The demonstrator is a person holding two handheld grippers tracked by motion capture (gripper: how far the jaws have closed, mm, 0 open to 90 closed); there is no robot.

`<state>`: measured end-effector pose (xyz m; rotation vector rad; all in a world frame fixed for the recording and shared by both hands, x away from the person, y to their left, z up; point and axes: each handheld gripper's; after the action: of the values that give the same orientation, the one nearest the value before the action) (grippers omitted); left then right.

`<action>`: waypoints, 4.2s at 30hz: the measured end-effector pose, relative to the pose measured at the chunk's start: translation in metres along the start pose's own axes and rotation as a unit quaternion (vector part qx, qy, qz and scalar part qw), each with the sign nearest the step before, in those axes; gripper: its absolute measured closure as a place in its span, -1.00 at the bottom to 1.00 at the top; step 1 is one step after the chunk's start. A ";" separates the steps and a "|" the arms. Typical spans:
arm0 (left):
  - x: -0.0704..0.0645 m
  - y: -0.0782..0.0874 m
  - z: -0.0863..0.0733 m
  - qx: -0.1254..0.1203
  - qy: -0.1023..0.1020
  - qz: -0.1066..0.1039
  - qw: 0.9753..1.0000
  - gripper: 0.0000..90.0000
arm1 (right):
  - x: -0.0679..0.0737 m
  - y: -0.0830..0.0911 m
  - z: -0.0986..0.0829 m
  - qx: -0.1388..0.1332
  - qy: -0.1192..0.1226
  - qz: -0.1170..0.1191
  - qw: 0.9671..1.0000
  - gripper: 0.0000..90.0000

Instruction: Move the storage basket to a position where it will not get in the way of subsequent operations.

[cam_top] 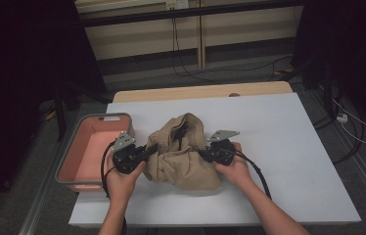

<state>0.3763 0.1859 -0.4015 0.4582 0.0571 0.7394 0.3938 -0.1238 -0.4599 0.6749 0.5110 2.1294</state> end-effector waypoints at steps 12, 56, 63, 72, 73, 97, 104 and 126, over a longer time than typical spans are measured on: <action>-0.007 -0.015 0.005 -0.012 0.002 -0.011 1.000 0.86 | -0.052 0.095 -0.015 -0.051 -0.017 -0.040 0.998 0.79; -0.008 -0.072 -0.012 0.039 0.029 -0.018 0.999 0.87 | -0.112 0.129 -0.035 -0.057 -0.055 -0.115 0.990 0.73; -0.009 -0.063 -0.003 0.025 0.041 -0.019 0.999 0.49 | -0.109 0.126 -0.034 -0.059 -0.050 -0.108 0.991 0.71; -0.015 -0.046 0.009 0.018 0.009 -0.007 1.000 -0.28 | -0.105 0.124 -0.032 -0.061 -0.042 -0.107 0.992 0.69; -0.017 -0.044 0.010 0.022 -0.004 -0.010 1.000 -0.33 | -0.105 0.124 -0.032 -0.061 -0.042 -0.106 0.992 0.69; -0.011 -0.052 0.003 0.082 -0.079 0.045 0.993 0.30 | -0.097 0.123 -0.035 -0.065 -0.039 -0.124 0.989 0.14; -0.005 -0.048 0.001 0.104 -0.073 0.064 0.990 0.83 | -0.104 0.121 -0.038 -0.055 -0.074 -0.130 0.987 -0.35; -0.002 -0.062 0.007 0.039 -0.007 -0.002 0.999 -0.34 | -0.095 0.111 -0.035 -0.069 -0.062 -0.101 0.990 0.82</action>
<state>0.4162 0.1417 -0.4217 0.5363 0.0743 0.7314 0.3560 -0.2690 -0.4512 0.6436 0.3453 1.8994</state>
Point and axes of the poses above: each handheld gripper's, and its own axes: y roughly backward along the jaws, z roughly out of its top, x roughly to its left, and after that the axes turned 15 degrees about -y, right-handed
